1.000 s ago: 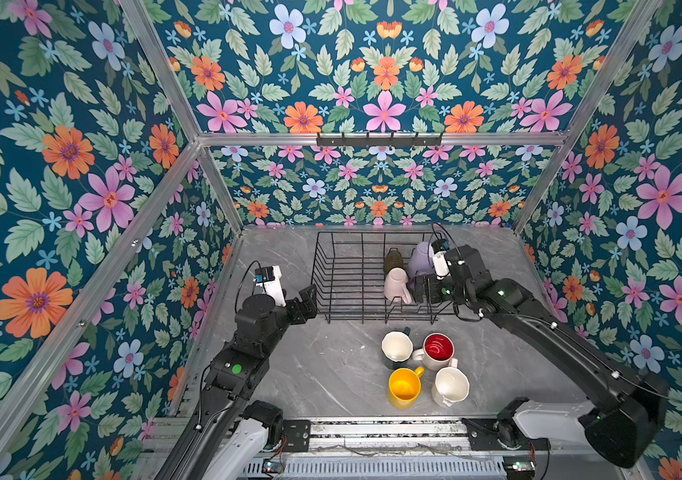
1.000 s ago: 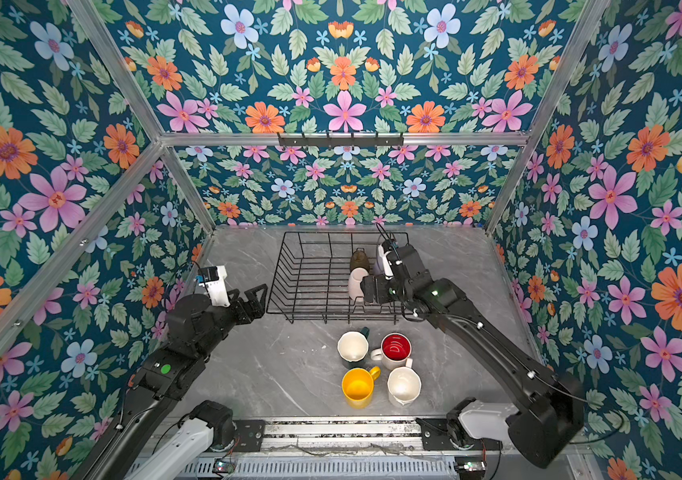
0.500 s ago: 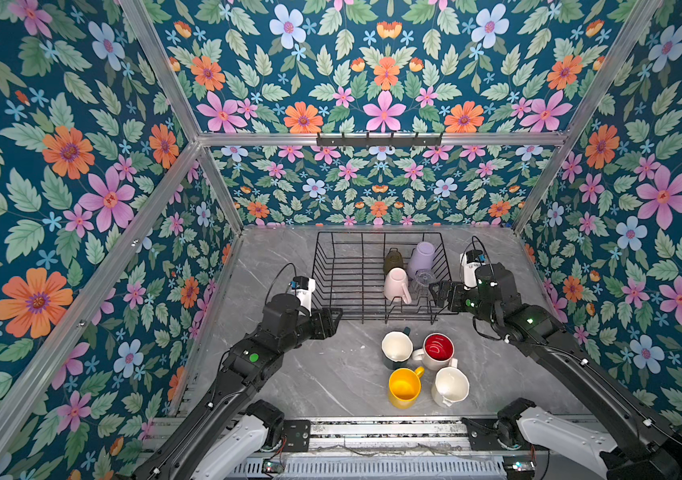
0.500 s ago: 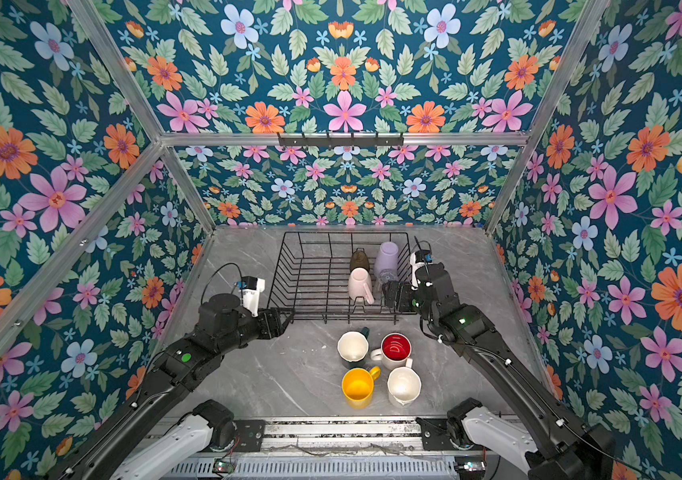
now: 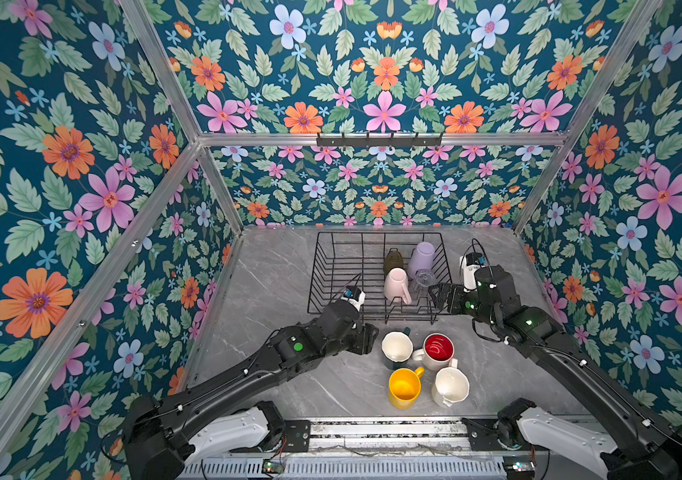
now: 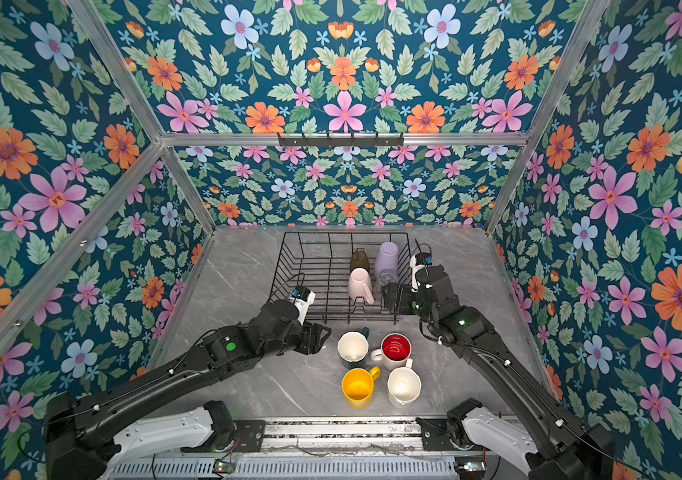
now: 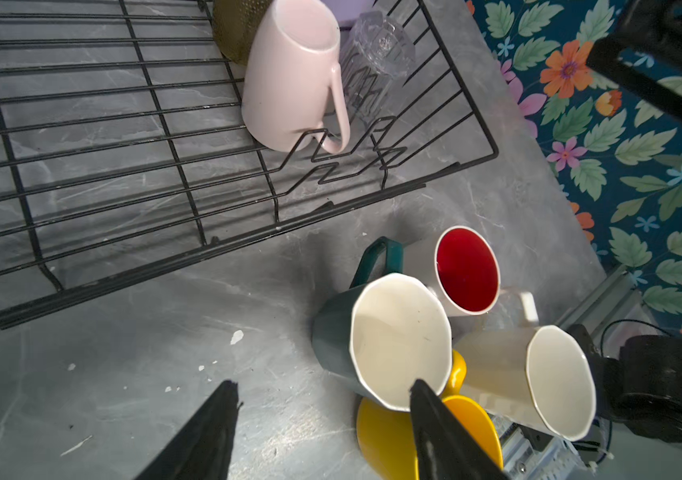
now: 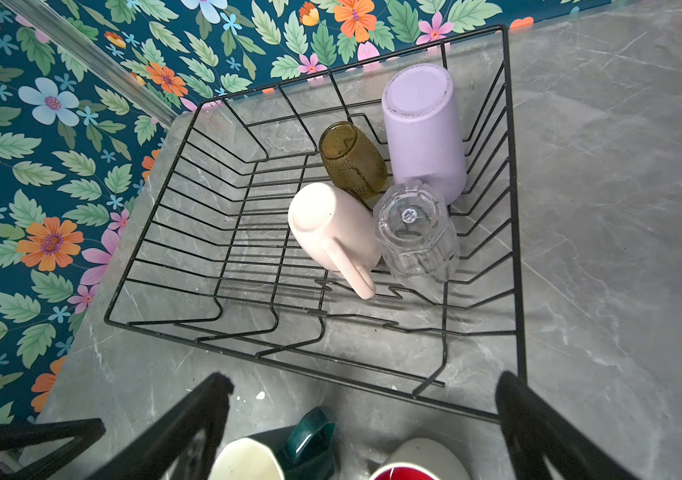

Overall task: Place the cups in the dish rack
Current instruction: 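Reach the left gripper down to the dark green mug's rim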

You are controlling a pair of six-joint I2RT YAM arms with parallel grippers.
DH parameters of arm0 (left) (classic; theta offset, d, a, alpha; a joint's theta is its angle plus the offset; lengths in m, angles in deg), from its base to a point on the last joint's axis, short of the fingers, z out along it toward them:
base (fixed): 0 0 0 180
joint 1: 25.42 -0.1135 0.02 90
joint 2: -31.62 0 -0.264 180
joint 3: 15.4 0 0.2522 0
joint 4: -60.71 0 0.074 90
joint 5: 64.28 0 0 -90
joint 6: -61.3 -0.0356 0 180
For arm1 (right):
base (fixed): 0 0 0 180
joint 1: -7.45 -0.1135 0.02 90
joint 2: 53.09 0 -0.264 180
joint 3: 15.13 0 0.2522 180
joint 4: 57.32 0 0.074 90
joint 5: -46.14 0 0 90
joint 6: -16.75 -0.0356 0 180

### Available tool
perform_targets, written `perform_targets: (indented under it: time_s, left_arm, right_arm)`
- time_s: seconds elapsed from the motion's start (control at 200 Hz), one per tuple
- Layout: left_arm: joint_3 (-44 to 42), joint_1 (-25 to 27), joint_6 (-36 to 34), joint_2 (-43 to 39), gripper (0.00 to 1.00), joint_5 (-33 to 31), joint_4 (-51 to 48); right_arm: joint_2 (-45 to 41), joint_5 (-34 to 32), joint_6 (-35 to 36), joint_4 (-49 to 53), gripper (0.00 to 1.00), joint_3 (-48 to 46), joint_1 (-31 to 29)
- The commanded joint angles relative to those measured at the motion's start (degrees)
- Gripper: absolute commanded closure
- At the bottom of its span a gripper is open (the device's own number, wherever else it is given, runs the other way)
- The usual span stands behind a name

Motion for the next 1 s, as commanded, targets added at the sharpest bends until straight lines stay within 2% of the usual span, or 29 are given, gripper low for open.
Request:
perform_targets:
  time_s: [0.0,0.21,0.67,0.995]
  left_arm:
    - [1.3,2.1,0.6,3.2,0.34,-3.4,-2.6]
    - [3.6,5.3,1.5,9.0,0.36,-4.9,-3.0]
    - [6.2,5.6,0.7,17.5,0.4,-4.1,-1.4]
    - [7.5,5.6,-0.1,22.1,0.51,-3.4,-0.2]
  right_arm:
    - [-0.3,-0.4,0.2,-0.5,0.01,-0.1,0.0]
    - [-0.3,-0.5,0.4,-0.5,0.01,-0.6,0.0]
    - [-0.6,-0.7,0.7,-0.8,0.01,-2.0,0.0]
    - [-0.3,-1.0,1.3,-1.3,0.01,-2.5,0.2]
